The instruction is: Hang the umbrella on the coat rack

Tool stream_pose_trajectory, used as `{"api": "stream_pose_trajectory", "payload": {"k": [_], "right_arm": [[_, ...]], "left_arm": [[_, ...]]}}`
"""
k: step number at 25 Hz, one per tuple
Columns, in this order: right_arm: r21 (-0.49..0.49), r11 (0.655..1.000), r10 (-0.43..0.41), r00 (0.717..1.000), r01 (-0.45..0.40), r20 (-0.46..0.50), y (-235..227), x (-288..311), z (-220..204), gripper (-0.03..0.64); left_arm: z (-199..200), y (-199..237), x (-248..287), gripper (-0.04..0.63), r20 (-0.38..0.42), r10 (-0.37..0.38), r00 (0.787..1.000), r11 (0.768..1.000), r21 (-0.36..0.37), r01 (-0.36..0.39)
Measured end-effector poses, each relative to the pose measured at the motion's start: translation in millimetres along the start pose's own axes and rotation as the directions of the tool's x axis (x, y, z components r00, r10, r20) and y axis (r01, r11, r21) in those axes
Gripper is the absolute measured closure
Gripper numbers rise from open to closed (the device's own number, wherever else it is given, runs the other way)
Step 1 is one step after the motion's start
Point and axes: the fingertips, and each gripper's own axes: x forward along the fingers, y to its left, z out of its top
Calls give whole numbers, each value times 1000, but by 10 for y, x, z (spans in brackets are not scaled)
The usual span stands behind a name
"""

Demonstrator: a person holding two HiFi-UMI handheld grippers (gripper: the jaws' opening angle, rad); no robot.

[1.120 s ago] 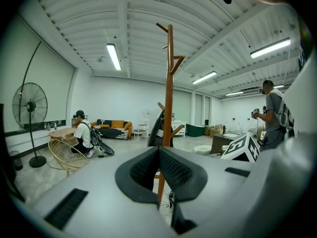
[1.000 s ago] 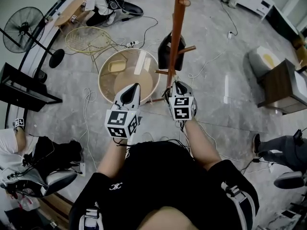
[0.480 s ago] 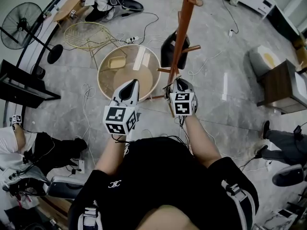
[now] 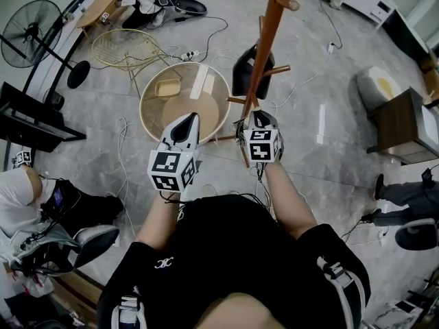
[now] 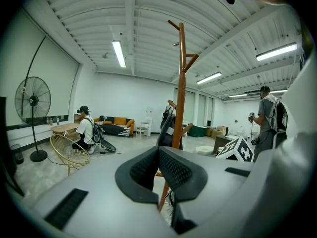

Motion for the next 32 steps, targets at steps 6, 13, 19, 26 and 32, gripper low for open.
{"api": "stream_pose_trajectory", "payload": {"k": [6,13,19,26,32], "right_arm": [[-2,1000,-6,1000,6,-21,49,-99,102,597],[-8,1000,-30,998,30,-51,105,-35,2,597],[-44,998,-40,994,36,-100,71,73,-22,597],[-155,987,-72,982,44,-175,114,92,-37,597],[-182,982,-81,978,46,-193,252,95,11,597]], "left_arm": [[70,54,-105,578,-9,7,1000,1000,-17,-7],[-124,182,-75,578,1,-5,1000,999,-42,5],[-201,272,-2,578,11,-14,1000,998,-67,15],[-284,386,-30,578,17,-11,1000,994,-109,13],[-294,508,-102,578,29,-9,1000,991,-131,13]]}}
